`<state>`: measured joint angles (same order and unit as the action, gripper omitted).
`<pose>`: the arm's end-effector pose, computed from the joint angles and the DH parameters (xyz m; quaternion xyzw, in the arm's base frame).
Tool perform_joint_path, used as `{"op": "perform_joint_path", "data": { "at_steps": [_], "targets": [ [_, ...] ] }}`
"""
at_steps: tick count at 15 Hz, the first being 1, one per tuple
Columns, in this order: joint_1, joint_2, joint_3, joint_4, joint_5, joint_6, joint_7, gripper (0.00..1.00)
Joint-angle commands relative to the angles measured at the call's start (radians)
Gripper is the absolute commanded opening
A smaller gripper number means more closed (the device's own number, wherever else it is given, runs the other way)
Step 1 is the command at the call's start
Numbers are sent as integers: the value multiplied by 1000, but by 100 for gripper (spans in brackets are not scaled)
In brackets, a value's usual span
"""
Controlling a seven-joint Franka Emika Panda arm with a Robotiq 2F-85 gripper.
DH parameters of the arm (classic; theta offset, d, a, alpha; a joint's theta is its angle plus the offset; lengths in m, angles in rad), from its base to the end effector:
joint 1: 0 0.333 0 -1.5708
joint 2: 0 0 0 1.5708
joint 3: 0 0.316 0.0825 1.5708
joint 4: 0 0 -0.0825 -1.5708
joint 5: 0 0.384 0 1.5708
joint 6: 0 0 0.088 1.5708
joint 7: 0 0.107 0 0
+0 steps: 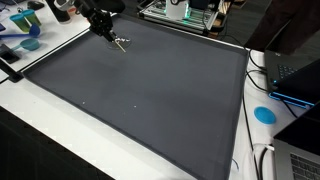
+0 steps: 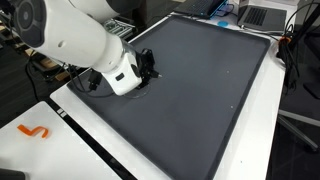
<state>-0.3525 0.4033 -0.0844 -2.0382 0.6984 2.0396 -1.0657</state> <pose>0.5221 -0.2040 0.2258 -0.9461 -0.0846 -0.0377 0.3103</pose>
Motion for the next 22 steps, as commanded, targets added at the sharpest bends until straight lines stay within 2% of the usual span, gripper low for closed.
{"op": "perform_joint_path", "data": {
  "at_steps": [1,13,19,22],
  "targets": [
    [2,7,2,6,38,16,-32,4],
    [30,-16,-5,2,23,35,2,4],
    [58,-56,-13,-19,-9,81,89,4],
    [82,-95,-21,-42,-52,110,172,4]
  ]
}}
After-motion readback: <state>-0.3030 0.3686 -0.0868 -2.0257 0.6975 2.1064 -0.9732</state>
